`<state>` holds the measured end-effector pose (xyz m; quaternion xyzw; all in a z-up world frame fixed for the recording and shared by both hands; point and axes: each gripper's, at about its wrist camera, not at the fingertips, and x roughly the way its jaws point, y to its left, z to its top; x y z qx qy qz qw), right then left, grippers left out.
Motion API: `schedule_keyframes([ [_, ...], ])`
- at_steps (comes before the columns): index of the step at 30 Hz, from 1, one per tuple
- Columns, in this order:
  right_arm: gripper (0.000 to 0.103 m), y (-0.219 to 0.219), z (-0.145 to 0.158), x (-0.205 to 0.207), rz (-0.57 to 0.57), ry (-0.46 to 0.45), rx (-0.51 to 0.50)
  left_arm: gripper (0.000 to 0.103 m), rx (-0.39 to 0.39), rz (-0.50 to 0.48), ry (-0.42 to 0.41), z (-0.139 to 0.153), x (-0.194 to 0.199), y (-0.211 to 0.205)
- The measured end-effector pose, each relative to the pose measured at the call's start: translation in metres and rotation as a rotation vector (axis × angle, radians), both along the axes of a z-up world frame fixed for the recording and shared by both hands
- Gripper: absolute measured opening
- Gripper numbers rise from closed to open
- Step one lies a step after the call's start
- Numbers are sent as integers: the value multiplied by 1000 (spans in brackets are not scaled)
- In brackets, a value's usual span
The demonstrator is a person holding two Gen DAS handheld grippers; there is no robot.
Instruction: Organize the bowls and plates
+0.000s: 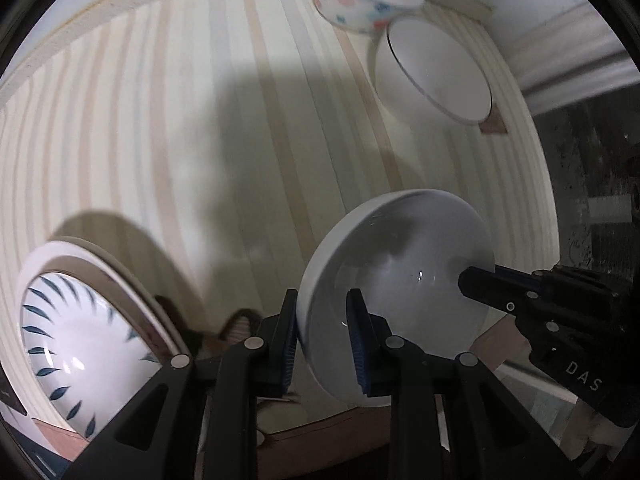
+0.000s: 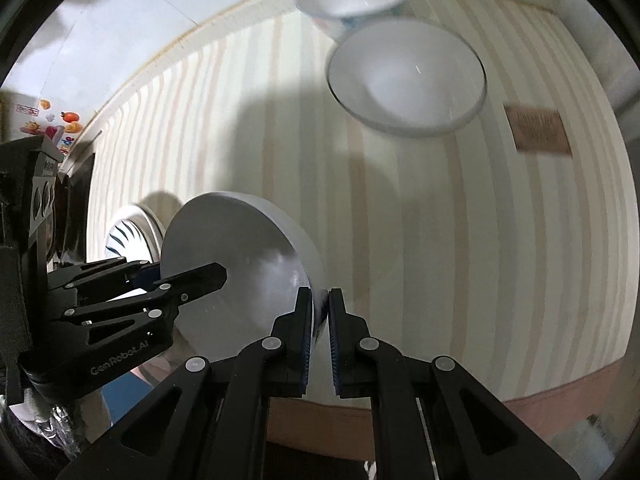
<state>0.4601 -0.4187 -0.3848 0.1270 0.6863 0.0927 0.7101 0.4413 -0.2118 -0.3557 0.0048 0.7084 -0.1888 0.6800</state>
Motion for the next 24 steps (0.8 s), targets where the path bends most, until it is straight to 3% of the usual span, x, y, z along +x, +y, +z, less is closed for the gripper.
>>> schedule_keyframes([
  [7,9,-9,-33,-5,-35,49,-4,21,53,-38,6,-21,-1,-12],
  [17,10,-24,-38,-3,-32,58,8,21,84,-49,24,-27,8,-24],
  [19,10,-28,-36,-3,-28,62,19,21,86,-26,16,-22,10,-38],
  [23,12,-42,-20,-1,-44,42,68,23,70,29,-88,25,30,-27],
  [24,17,-50,-9,1,-61,13,91,28,62,51,-111,36,40,-27],
])
